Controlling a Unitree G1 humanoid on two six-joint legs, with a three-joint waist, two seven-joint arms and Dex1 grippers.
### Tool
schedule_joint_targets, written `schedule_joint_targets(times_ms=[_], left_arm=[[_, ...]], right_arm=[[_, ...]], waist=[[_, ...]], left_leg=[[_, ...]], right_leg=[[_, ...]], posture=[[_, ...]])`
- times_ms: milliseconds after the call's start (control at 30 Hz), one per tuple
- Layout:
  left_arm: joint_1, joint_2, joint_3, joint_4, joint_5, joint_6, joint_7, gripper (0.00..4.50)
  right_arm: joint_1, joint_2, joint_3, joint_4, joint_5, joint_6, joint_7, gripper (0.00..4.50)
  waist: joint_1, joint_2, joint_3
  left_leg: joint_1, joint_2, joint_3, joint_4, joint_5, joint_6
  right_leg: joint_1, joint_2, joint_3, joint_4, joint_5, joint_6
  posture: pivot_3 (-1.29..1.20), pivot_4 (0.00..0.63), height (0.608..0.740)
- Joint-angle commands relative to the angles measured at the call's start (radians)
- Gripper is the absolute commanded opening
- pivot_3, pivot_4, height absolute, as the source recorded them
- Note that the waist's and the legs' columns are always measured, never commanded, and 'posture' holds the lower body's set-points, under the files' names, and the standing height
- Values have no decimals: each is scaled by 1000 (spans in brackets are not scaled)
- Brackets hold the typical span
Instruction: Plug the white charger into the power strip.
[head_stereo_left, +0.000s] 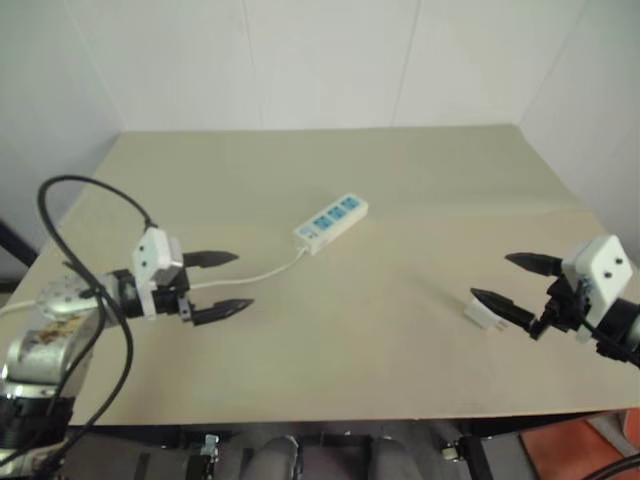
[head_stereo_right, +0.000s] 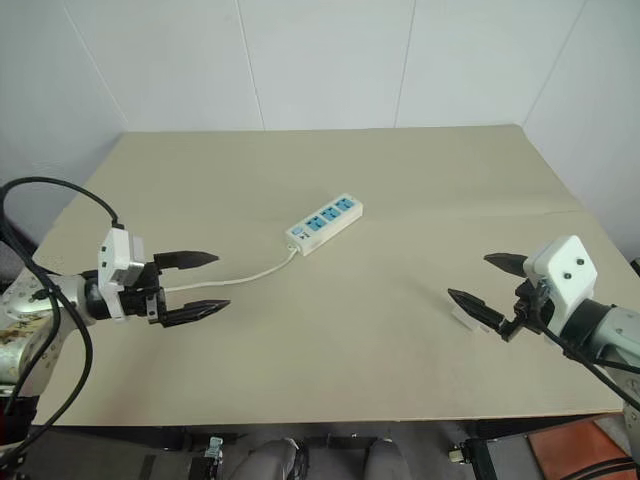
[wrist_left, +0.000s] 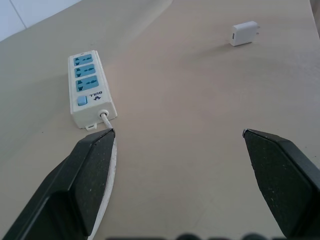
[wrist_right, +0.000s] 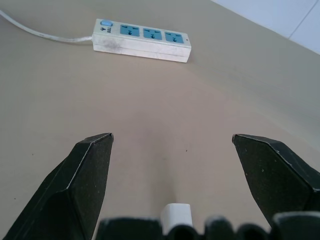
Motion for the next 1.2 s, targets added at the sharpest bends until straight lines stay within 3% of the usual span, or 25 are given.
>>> schedule_joint_targets(times_ms=[33,267,367,500,733,900,1033,1200], left_arm=[[-15,8,16,-12,-3,-16,-2,4484],[-15,5,5,-4,43,-29,35,4484],[-111,-54,-105,80,206,-70,162,4484],[-332,-194,-238,315,345,-37,286,4484],[-618,-432,-338,819,472,-24,403,4484],[-699,-497,-350,993,510,-54,405,4484],[-721,-515,-345,1070,527,-62,416,3600],[-720,-521,-334,1066,518,-87,402,2027]], right_arm=[[-11,-3,-12,-21,19,1,-7,4500],[-22,-4,-1,-8,17,-7,-4,4500],[-42,-2,16,0,19,-10,-5,4500],[-67,3,36,1,17,-20,-5,4500],[-46,10,12,-47,30,-14,-14,4500],[-10,14,-22,-85,43,-10,-28,4500],[5,21,-39,-103,60,-9,-35,4500],[11,12,-50,-96,53,-13,-28,4500]], waist=[[0,0,0],[1,0,0],[8,0,0],[19,-2,1],[10,-4,1],[-3,-6,2],[-1,-6,2],[-1,-6,2]], left_leg=[[0,0,0,0,0,0],[0,1,0,0,0,0],[1,0,1,0,0,0],[1,0,1,0,1,-1],[-1,0,3,0,1,-1],[-1,0,5,1,1,-1],[1,0,5,1,1,-1],[2,1,7,1,1,-1]], right_leg=[[0,0,0,0,0,0],[0,0,0,0,0,0],[1,1,1,0,0,0],[2,1,0,-1,3,1],[0,1,1,-3,4,2],[-1,1,3,-2,4,2],[0,1,3,-1,4,3],[1,2,5,0,4,5]], posture=[[0,150,740],[0,150,740],[0,150,740],[0,150,740],[0,150,740],[0,150,740],[0,150,740],[0,150,740]])
